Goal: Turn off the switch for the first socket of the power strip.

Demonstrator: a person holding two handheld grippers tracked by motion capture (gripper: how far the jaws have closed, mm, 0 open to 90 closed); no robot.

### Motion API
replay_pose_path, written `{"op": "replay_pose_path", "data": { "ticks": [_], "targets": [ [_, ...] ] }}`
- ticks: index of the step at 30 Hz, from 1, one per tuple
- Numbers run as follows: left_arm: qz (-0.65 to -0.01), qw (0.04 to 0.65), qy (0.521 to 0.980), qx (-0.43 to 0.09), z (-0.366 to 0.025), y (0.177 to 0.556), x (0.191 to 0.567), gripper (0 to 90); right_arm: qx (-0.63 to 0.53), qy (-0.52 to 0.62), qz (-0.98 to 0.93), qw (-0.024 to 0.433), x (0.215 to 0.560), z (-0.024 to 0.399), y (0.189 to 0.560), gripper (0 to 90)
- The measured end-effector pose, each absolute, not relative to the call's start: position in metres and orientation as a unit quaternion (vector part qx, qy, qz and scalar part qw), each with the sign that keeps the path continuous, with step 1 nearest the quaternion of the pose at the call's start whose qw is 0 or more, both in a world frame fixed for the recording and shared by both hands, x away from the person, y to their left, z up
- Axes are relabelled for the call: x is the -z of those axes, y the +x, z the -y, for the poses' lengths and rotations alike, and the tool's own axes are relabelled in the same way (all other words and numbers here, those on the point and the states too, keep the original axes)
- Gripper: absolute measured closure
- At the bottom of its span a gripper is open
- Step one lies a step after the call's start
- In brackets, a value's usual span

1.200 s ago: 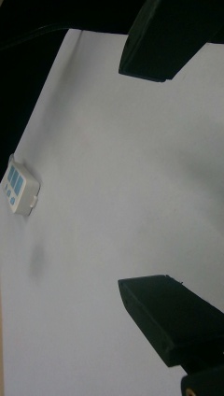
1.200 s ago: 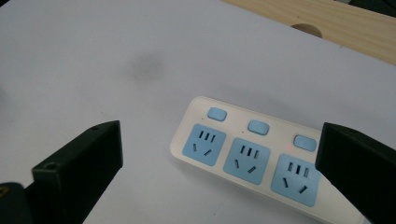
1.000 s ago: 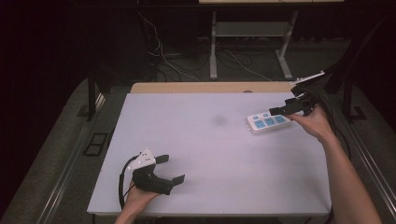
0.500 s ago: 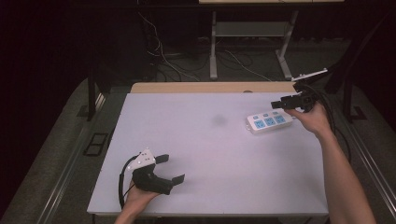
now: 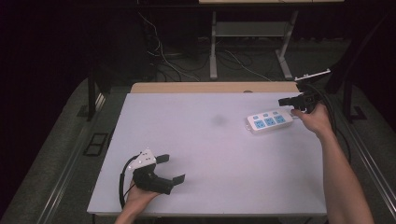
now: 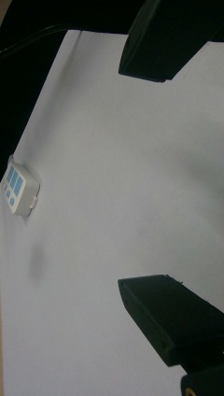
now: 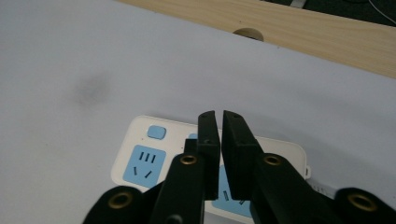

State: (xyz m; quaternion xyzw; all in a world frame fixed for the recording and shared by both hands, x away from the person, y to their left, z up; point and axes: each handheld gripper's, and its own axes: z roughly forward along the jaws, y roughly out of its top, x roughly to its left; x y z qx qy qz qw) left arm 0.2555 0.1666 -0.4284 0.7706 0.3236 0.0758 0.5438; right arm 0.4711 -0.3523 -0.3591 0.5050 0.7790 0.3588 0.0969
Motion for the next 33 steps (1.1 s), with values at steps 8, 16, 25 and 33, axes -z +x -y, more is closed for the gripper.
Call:
{"op": "replay_pose_path", "data": {
  "ticks": [8, 16, 25, 33],
  "targets": [
    [-0.322, 0.542, 0.772, -0.076, -0.167, 0.256, 0.429, 0.0, -0.348, 0.528, -0.769, 0.095, 0.371, 0.356, 0.478, 89.7],
    [-0.323, 0.542, 0.772, -0.074, -0.166, 0.257, 0.429, 0.0, -0.346, 0.534, -0.766, 0.089, 0.382, 0.355, 0.484, 89.7],
    [-0.325, 0.543, 0.771, -0.073, -0.166, 0.257, 0.43, 0.0, -0.351, 0.536, -0.764, 0.08, 0.393, 0.353, 0.491, 89.7],
    [-0.326, 0.542, 0.771, -0.074, -0.167, 0.257, 0.43, 0.0, -0.343, 0.542, -0.764, 0.072, 0.407, 0.352, 0.495, 89.7]
  ]
}}
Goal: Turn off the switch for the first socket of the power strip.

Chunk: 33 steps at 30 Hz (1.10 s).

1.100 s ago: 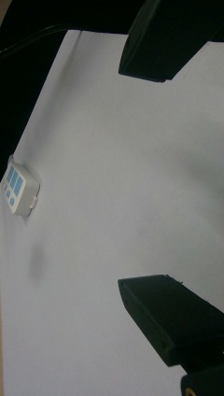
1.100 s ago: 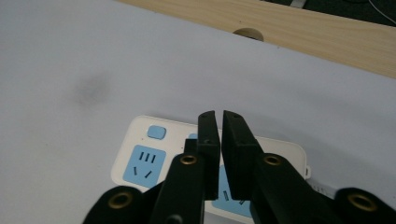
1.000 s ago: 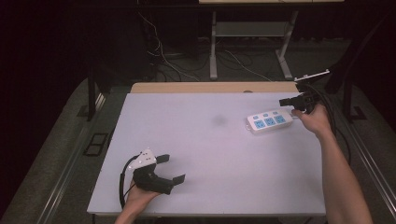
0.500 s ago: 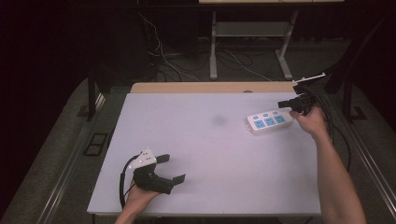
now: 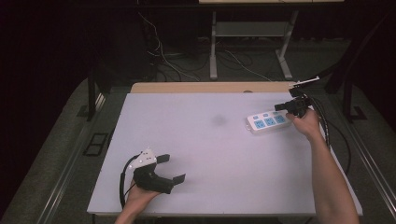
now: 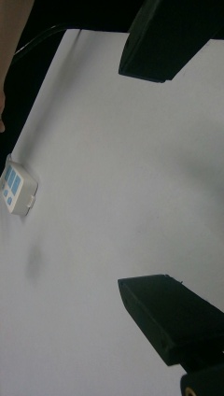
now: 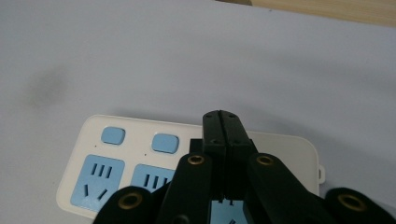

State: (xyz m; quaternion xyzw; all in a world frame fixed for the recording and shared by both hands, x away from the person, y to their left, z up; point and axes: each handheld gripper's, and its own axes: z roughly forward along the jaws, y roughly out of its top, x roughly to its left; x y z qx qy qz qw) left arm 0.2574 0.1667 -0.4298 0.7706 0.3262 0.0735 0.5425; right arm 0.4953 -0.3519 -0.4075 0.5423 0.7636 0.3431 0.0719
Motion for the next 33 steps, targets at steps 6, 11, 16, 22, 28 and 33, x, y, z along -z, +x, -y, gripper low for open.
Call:
{"op": "replay_pose_path", "data": {
  "ticks": [6, 11, 16, 22, 28, 33],
  "targets": [
    [-0.327, 0.542, 0.77, -0.074, -0.167, 0.257, 0.43, 0.3, -0.34, 0.549, -0.76, 0.069, 0.419, 0.355, 0.494, 89.7],
    [-0.326, 0.54, 0.772, -0.074, -0.166, 0.257, 0.43, 0.3, -0.363, 0.555, -0.746, 0.061, 0.424, 0.359, 0.492, 89.7],
    [-0.326, 0.541, 0.772, -0.072, -0.166, 0.257, 0.43, 0.3, -0.364, 0.549, -0.749, 0.072, 0.425, 0.357, 0.49, 89.8],
    [-0.325, 0.54, 0.773, -0.071, -0.165, 0.258, 0.43, 0.3, -0.361, 0.54, -0.754, 0.092, 0.426, 0.354, 0.487, 89.9],
    [-0.325, 0.539, 0.774, -0.071, -0.165, 0.258, 0.431, 0.3, -0.349, 0.536, -0.761, 0.107, 0.424, 0.35, 0.485, 90.0],
    [-0.326, 0.54, 0.773, -0.073, -0.166, 0.257, 0.43, 0.3, -0.36, 0.542, -0.752, 0.1, 0.427, 0.353, 0.484, 90.0]
  ]
}}
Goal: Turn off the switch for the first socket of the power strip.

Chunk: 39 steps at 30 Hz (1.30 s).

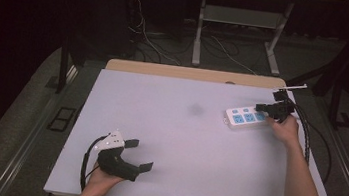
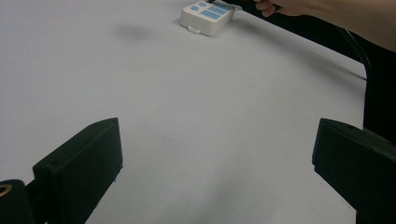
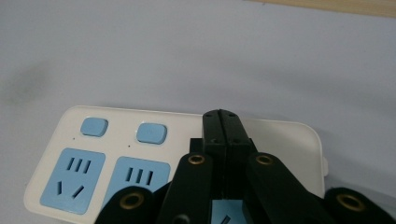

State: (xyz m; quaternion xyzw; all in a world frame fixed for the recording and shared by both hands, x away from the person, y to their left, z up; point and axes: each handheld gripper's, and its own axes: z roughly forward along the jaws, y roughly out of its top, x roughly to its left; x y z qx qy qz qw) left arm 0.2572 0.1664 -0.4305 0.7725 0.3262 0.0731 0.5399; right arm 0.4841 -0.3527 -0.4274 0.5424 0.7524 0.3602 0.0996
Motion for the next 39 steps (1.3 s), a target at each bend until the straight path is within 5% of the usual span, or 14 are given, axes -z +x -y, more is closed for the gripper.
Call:
{"op": "replay_pose_path", "data": {
  "ticks": [39],
  "targets": [
    [-0.323, 0.543, 0.772, -0.068, -0.164, 0.257, 0.43, 0.3, -0.369, 0.541, -0.748, 0.108, 0.404, 0.354, 0.474, 90.0]
  ]
}}
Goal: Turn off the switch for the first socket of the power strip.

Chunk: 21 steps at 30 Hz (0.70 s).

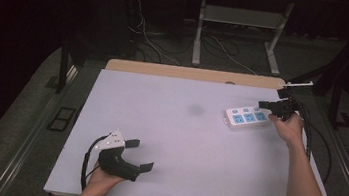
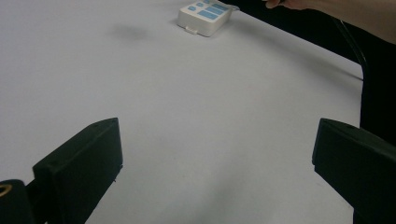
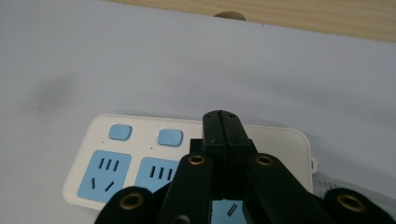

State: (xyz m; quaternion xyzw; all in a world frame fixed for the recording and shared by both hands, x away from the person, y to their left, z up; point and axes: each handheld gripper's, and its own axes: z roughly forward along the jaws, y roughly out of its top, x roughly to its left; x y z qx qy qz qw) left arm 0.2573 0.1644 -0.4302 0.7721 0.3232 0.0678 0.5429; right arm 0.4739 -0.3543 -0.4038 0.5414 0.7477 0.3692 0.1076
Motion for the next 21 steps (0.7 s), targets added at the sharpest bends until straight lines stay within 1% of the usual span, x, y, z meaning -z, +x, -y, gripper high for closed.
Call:
{"op": "replay_pose_path", "data": {
  "ticks": [21],
  "targets": [
    [-0.317, 0.55, 0.769, -0.068, -0.164, 0.254, 0.427, 0.3, -0.386, 0.55, -0.732, 0.112, 0.365, 0.359, 0.445, 90.0]
  ]
}}
